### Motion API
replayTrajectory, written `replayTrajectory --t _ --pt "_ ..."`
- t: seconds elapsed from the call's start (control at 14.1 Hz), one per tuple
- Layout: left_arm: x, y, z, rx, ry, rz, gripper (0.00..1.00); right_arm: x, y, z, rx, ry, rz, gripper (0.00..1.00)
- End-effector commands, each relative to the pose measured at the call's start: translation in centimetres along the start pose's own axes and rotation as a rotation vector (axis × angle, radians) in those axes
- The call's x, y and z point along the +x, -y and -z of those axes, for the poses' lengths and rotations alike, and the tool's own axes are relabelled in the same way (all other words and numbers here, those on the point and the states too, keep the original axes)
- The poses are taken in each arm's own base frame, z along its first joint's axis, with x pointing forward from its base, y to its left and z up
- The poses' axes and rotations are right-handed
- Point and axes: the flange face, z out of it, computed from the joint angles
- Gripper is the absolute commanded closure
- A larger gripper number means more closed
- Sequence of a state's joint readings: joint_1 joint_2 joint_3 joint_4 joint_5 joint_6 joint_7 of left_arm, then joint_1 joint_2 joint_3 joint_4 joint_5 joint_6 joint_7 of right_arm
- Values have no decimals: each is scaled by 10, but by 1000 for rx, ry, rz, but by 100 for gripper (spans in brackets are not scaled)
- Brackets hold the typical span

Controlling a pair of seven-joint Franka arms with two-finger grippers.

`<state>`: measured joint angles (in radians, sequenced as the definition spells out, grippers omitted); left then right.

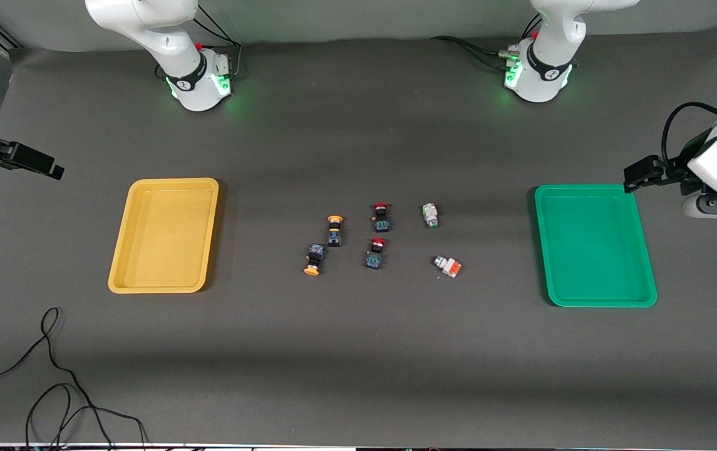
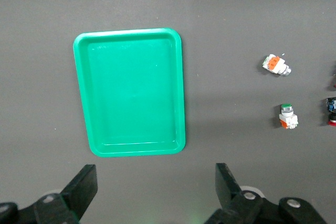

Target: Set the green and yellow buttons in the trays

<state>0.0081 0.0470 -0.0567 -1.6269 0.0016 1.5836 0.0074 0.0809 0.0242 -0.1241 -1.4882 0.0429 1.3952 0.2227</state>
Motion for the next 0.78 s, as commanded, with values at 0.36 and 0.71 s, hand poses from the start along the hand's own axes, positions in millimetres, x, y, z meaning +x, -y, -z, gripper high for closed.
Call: replayTrajectory --t 0.36,0.71 --pt "3 8 -6 -9 26 7 0 0 -2 3 16 -18 -2 0" --pt "1 7 -7 -9 45 7 0 -1 -3 5 17 -19 0 0"
